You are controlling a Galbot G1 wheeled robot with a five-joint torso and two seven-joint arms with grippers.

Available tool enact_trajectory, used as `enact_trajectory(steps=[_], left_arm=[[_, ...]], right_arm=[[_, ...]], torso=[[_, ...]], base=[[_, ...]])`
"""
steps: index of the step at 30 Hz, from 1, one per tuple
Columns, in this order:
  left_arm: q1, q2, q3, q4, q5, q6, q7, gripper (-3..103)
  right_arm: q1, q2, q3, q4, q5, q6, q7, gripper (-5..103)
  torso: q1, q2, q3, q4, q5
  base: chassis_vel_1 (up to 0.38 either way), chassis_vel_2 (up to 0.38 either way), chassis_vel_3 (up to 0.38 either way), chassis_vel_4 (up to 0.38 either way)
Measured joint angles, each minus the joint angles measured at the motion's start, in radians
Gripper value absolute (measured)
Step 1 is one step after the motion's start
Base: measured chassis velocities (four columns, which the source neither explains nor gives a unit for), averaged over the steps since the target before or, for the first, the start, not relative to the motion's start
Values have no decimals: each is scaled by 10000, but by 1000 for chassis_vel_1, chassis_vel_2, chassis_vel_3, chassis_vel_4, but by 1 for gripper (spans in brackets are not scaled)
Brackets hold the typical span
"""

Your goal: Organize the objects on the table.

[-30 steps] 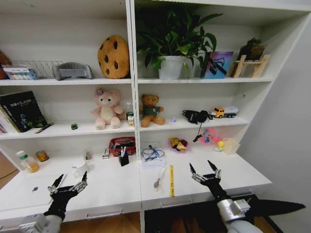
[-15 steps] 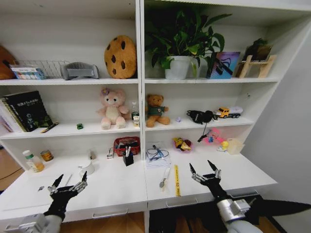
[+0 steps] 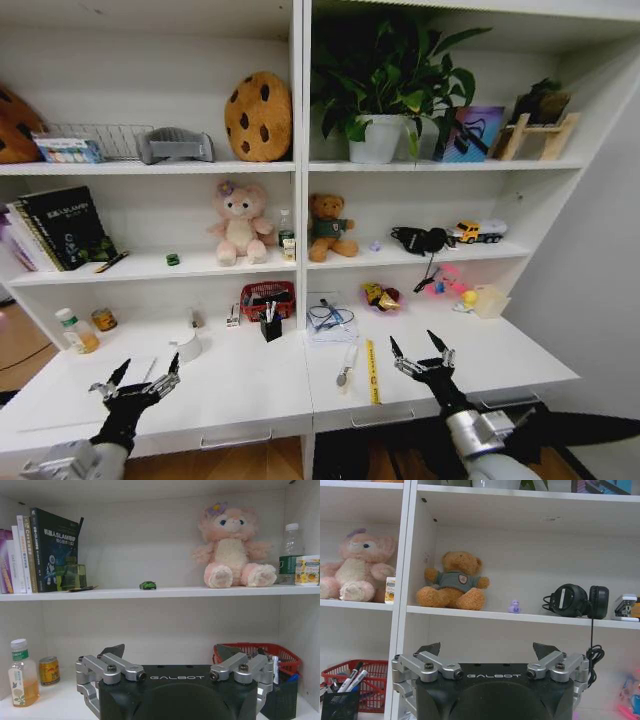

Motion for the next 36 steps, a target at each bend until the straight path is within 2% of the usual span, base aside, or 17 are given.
enact_trajectory(steps=[17, 25, 29, 32, 36], left_arm=[[0, -1, 1, -1, 0, 0, 0, 100], [0, -1, 0, -1, 0, 0, 0, 100], [0, -1, 2, -2, 0, 0, 1, 100], [0, -1, 0, -2, 0, 0, 0, 100], [1, -1, 1, -3, 0, 1, 0, 100]], right_arm=[[0, 0, 1, 0, 0, 0, 0, 100], [0, 0, 1, 1, 0, 0, 0, 100], [1, 0, 1, 1, 0, 0, 0, 100], [0, 0, 2, 2, 0, 0, 0, 100], [-1, 0, 0, 2, 0, -1, 0, 100]], torso=[[0, 0, 0, 0, 3], [2, 0, -1, -1, -6], [3, -1, 0, 1, 6], [1, 0, 0, -2, -6], [2, 0, 1, 0, 9]], base=[[17, 27, -14, -27], [152, 220, -154, -205], [216, 290, -245, -269], [233, 305, -271, -293], [297, 347, -306, -352]])
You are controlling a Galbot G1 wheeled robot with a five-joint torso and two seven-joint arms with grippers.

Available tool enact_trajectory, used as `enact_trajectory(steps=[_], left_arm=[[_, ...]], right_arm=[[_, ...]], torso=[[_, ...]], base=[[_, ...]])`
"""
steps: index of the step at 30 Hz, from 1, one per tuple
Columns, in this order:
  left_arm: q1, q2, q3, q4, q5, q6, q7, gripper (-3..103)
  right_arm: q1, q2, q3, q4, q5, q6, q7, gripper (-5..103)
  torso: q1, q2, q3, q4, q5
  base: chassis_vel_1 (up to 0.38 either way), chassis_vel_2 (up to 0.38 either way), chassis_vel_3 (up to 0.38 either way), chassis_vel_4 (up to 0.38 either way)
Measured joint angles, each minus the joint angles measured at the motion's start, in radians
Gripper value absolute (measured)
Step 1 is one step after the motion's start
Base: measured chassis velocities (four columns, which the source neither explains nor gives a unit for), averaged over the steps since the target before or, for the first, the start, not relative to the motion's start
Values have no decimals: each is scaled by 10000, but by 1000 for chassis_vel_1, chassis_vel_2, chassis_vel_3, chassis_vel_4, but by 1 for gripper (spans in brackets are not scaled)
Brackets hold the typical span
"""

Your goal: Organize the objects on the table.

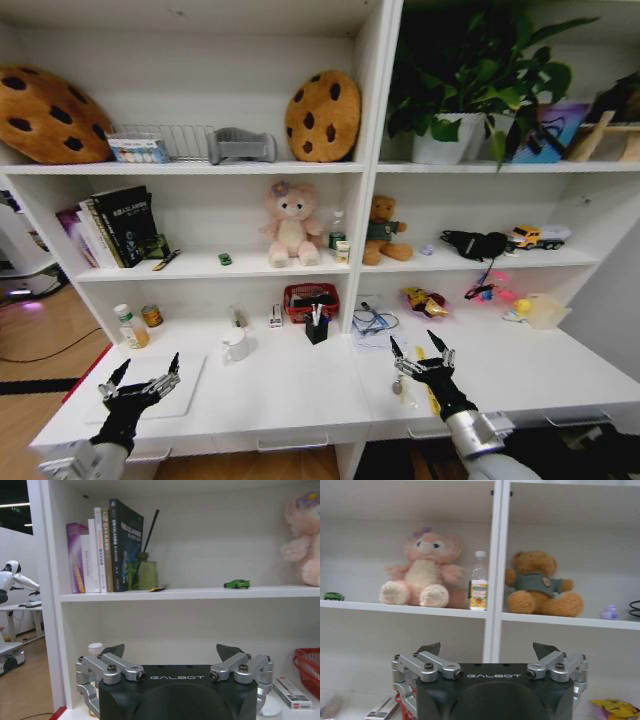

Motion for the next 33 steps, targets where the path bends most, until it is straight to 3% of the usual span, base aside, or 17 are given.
enact_trajectory(steps=[5, 7, 8, 11, 13, 18, 23, 33], left_arm=[[0, 0, 0, 1, 0, 0, -3, 100], [0, 1, 0, -3, 1, -1, 0, 100], [0, 0, 0, -1, 0, 0, -1, 100], [0, 2, -2, 0, 1, 0, -13, 100], [0, 3, -1, -1, 1, 0, -6, 100], [0, 1, -4, 2, 1, 0, -16, 100], [0, 0, 2, 1, -1, -1, -6, 100], [0, 1, 2, 1, -1, 0, -4, 100]], right_arm=[[2, -1, 1, 1, 0, 1, 0, 100], [-1, 0, 1, 2, 0, 2, 0, 100], [2, 0, -1, 1, 0, 0, -2, 100], [2, 1, -3, 1, 0, 0, -3, 100], [0, 1, -2, 1, 0, 1, -2, 100], [3, 0, -2, 1, 0, 0, -2, 100], [1, 0, 1, -1, 0, 1, 0, 100], [1, 0, 1, -1, 0, 1, 0, 100]], torso=[[0, -1, 0, 3, -8], [-5, 4, -3, -6, -5], [-3, 1, -1, 4, -6], [2, -1, 0, 4, -13], [-2, 2, -2, -8, -8], [-1, 0, 0, 12, -4], [0, 0, 0, -5, -1], [-1, 0, 0, 1, -8]], base=[[324, 398, -338, -387], [361, 437, -345, -421], [317, 397, -345, -364], [279, 332, -267, -343], [231, 257, -251, -271], [109, 19, -65, -87], [-50, -28, 45, 45], [-10, -7, 6, 6]])
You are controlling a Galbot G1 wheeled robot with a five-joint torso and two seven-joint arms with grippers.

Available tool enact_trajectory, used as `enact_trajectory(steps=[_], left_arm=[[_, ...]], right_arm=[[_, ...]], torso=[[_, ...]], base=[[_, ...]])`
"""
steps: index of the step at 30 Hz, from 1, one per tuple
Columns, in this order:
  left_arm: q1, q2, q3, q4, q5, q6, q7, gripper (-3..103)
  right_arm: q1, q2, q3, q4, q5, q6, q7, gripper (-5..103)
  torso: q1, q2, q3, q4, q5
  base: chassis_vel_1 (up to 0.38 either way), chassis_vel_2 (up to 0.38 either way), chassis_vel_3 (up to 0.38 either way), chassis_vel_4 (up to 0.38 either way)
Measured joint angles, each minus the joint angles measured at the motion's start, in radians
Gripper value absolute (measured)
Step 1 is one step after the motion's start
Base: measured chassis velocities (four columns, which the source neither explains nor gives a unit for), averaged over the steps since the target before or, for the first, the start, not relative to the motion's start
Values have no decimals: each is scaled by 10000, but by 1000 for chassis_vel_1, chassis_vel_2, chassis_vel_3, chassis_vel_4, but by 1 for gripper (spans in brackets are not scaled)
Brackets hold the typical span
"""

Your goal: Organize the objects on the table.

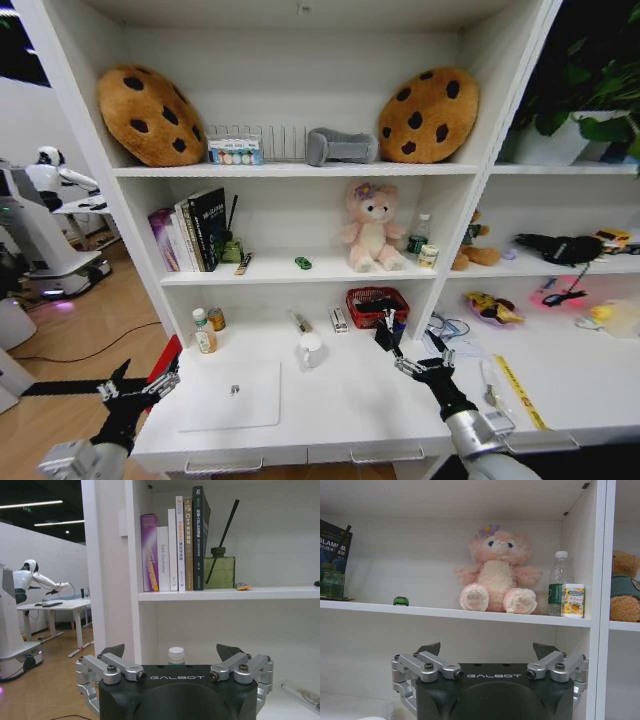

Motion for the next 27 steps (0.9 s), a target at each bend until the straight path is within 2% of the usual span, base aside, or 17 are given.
enact_trajectory(steps=[14, 27], left_arm=[[0, 0, -2, 0, 0, 0, 1, 100], [0, 1, -2, 0, 0, 0, 5, 100]], right_arm=[[0, 0, -1, 0, 0, 0, 0, 100], [0, 0, 0, 0, 0, 1, 0, 100]], torso=[[2, -1, 1, -2, 0], [0, -1, 0, 0, 3]], base=[[4, -8, -9, 7], [180, -168, -191, 179]])
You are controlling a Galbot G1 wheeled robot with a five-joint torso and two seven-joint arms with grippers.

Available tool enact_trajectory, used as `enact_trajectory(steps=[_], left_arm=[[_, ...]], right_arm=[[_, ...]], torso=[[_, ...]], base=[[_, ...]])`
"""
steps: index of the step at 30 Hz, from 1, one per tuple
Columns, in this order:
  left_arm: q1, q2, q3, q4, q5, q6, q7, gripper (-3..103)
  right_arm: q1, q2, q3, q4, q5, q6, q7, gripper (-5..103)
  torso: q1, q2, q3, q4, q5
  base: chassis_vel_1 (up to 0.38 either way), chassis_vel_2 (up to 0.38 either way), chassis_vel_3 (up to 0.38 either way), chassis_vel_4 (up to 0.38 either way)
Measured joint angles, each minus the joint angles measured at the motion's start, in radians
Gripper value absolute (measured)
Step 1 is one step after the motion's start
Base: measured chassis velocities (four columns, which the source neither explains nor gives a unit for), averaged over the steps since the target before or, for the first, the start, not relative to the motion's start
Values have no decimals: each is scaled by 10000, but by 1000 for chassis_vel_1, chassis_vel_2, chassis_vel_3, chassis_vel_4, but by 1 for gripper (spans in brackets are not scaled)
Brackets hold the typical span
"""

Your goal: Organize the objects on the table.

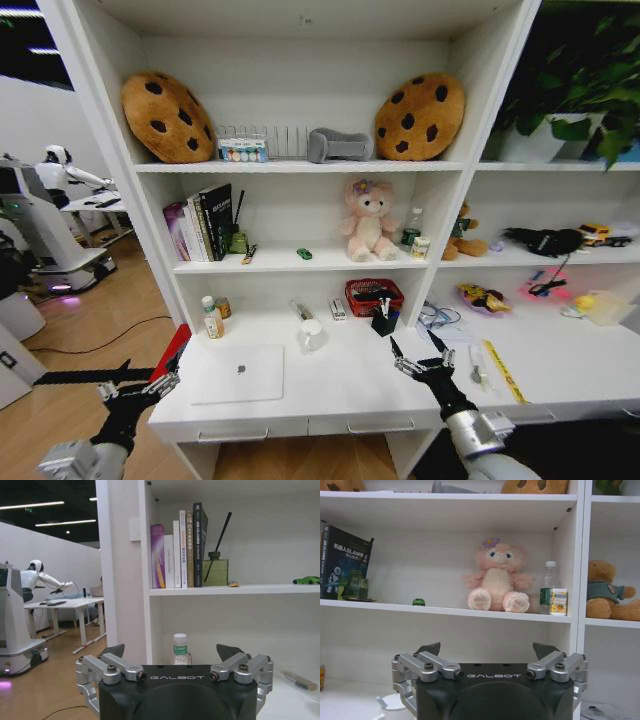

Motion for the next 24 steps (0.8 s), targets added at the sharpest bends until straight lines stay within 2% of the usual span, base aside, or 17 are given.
enact_trajectory(steps=[9, 10, 11, 13, 15, 16, 17, 18, 19, 21, 23, 24], left_arm=[[0, 0, 0, 1, -1, 0, 5, 100], [0, 1, -2, -1, -1, 0, 11, 100], [0, 1, -1, 0, -1, -1, 11, 100], [0, 1, -1, 2, -1, 0, 9, 100], [0, 1, -2, 0, 0, -1, 8, 100], [0, 1, -2, 0, 0, -1, 8, 100], [0, 0, -2, 2, -1, -1, 6, 100], [0, 0, -2, 2, 0, 0, 1, 100], [0, 0, -2, 2, -1, 0, 0, 100], [1, 0, -3, -1, 0, 0, 1, 100], [1, 0, -1, 2, -1, 0, -1, 100], [1, 0, -1, 1, -1, 0, -1, 100]], right_arm=[[1, 0, -1, 1, -1, 0, 0, 100], [-1, 0, -1, 0, 0, 0, 0, 100], [-1, 0, 0, 0, -1, 0, 1, 100], [-1, 0, -1, 2, -1, 0, 0, 100], [-2, 1, -1, 1, 0, 1, 1, 100], [-2, 1, -1, 1, 0, 1, 1, 100], [-3, 0, -1, 2, -1, 0, 0, 100], [-2, 0, -2, 3, -1, 1, 0, 100], [-4, 0, -3, 2, 0, 0, -1, 100], [-4, 1, -1, 2, -1, 0, 0, 100], [-5, 0, -2, 3, 0, 0, 0, 100], [-4, 0, -2, 3, -1, 1, 0, 100]], torso=[[0, 0, 0, 1, -8], [-1, 2, -1, -4, 12], [-3, 2, -1, -1, -8], [-1, 2, -1, 1, -16], [-6, 4, -2, -3, 13], [-6, 4, -2, -3, 13], [-8, 5, -3, -2, -11], [-7, 6, -2, 6, -13], [-11, 6, -3, 0, 3], [-12, 10, -4, 1, 9], [-10, 7, -3, -5, -13], [-11, 8, -3, -5, -7]], base=[[295, -302, -305, 298], [376, -322, -354, 343], [362, -393, -354, 379], [362, -375, -361, 379], [365, -349, -371, 370], [344, -341, -371, 365], [344, -311, -326, 365], [334, -311, -313, 345], [250, -180, -313, 214], [250, -122, -266, 214], [80, -33, -171, 157], [1, -3, -29, 78]])
